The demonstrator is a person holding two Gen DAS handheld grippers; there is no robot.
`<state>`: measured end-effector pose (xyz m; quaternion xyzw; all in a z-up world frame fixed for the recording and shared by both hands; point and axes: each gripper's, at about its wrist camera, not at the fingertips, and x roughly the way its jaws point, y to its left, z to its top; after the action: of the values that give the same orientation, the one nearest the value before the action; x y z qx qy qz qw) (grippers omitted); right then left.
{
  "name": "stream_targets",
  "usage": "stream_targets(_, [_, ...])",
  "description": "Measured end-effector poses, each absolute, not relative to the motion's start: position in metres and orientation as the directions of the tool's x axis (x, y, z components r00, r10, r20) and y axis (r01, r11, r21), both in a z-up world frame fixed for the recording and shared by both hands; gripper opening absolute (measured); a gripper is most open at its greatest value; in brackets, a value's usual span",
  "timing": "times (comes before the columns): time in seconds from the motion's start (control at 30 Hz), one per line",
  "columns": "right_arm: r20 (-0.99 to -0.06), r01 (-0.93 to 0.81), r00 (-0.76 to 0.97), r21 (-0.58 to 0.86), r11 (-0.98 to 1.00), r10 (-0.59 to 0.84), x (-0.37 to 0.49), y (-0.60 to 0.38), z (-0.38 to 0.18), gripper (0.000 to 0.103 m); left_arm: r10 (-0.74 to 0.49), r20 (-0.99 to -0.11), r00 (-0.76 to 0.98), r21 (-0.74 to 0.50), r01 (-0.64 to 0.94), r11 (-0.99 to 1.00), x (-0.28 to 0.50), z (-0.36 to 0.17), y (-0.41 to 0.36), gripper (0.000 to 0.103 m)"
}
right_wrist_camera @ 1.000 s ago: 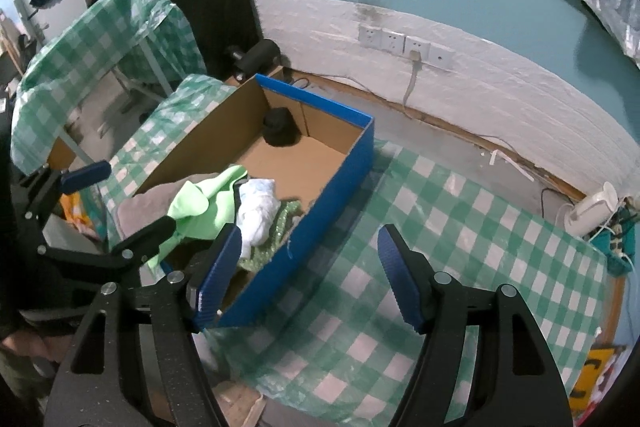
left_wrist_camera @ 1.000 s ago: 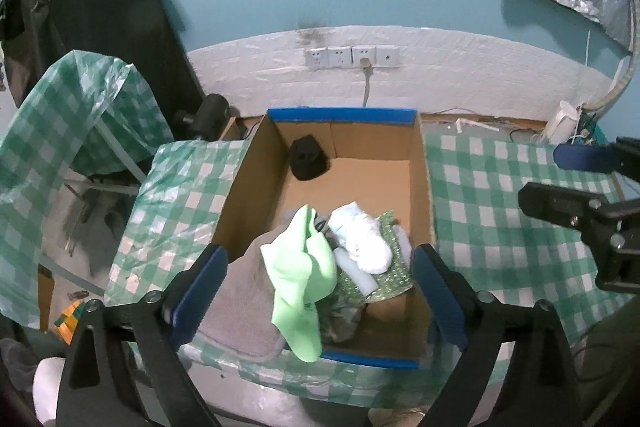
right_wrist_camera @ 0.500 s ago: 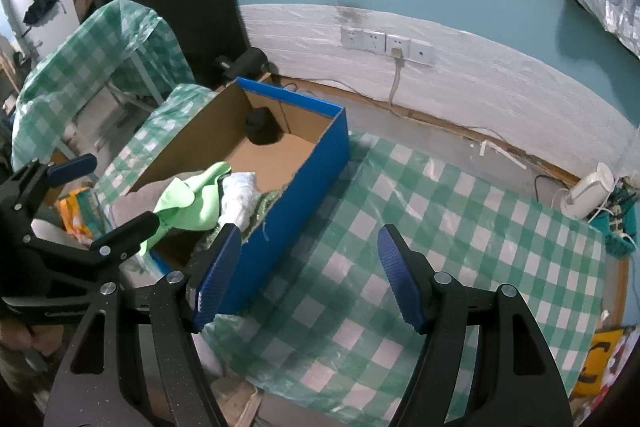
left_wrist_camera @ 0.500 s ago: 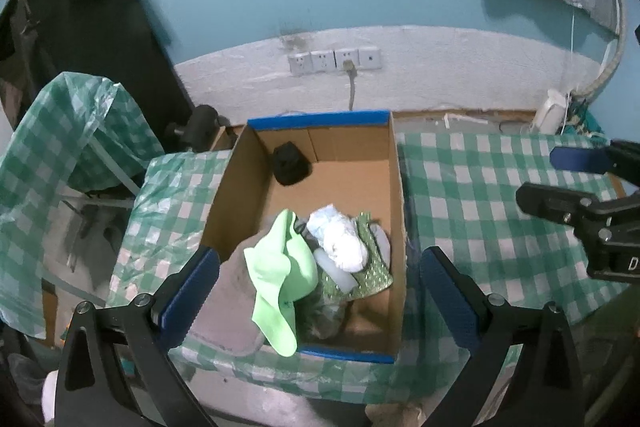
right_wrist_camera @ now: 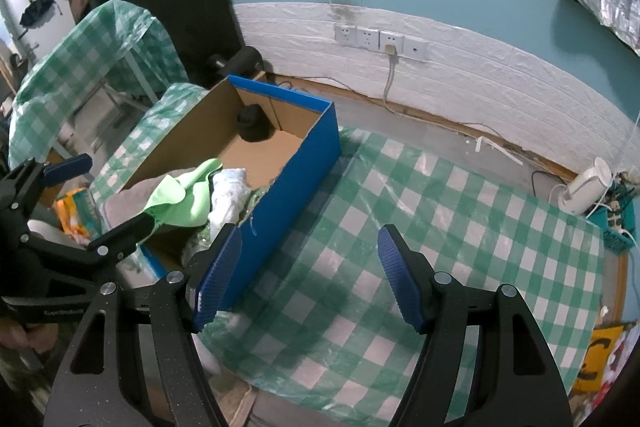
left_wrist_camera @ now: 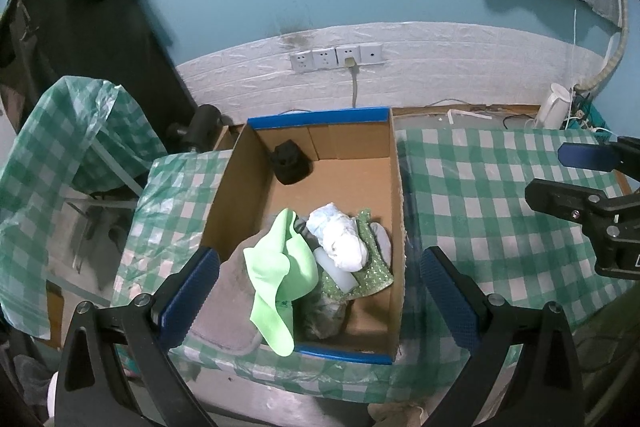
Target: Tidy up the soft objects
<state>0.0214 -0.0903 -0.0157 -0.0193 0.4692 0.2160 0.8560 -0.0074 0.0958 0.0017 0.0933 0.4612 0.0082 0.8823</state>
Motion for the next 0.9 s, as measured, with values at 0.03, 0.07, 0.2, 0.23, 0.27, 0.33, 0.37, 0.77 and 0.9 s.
stream_targets(0.03, [-0.812, -0.386, 0.467, 0.169, 0.907, 0.35, 0.0215, -0.0895, -0.0155, 0.071, 0.1, -0.812, 0.574, 0.172, 0.072, 0.982, -0.0074, 0.0016, 0.0958, 0.101])
stream_targets(0.07, [-0.812, -0.386, 0.466, 0.17, 0.907, 0.351, 0.0214, -0.09, -0.0154, 0.071, 0.1, -0.813, 0.574, 0.172, 0.072, 0.982, -0.0075, 0.0015, 0.0958, 0.101])
stream_targets(0.2, [-0.812, -0.388, 0.466, 0.17, 0.906, 0.352, 0.0215, -0.0898, -0.0158, 0.071, 0.095, -0.813, 0.574, 0.17, 0.078, 0.982, -0.0083, 0.0014, 0.0952, 0.101])
stream_targets(0.23, [-0.813, -0.389, 0.464, 0.171, 0.905, 0.353, 0.0214, -0.0899, -0.0159, 0.071, 0.097, -0.812, 0.576, 0.173, 0.079, 0.982, -0.0089, 0.0014, 0.0945, 0.101])
stream_targets(0.27, [-0.813, -0.389, 0.463, 0.17, 0.905, 0.352, 0.0213, -0.09, -0.0161, 0.071, 0.097, -0.811, 0.577, 0.175, 0.08, 0.981, -0.0093, 0.0012, 0.0939, 0.101])
stream_targets(0.33, [-0.814, -0.387, 0.463, 0.17, 0.906, 0.35, 0.0212, -0.0917, -0.0148, 0.071, 0.099, -0.81, 0.578, 0.177, 0.081, 0.981, -0.0099, 0.0013, 0.0931, 0.101])
stream_targets(0.37, [-0.814, -0.387, 0.463, 0.17, 0.906, 0.35, 0.0212, -0.0918, -0.0149, 0.071, 0.098, -0.811, 0.577, 0.176, 0.081, 0.981, -0.0094, 0.001, 0.0929, 0.101])
stream_targets(0.77, [-0.813, -0.389, 0.465, 0.17, 0.906, 0.352, 0.0206, -0.0926, -0.0145, 0.071, 0.1, -0.81, 0.578, 0.177, 0.08, 0.981, -0.0099, 0.0015, 0.0931, 0.101])
stream_targets(0.9, [-0.814, -0.389, 0.463, 0.169, 0.906, 0.351, 0.0208, -0.0922, -0.0151, 0.071, 0.101, -0.811, 0.576, 0.18, 0.081, 0.98, -0.0099, 0.0019, 0.0929, 0.101])
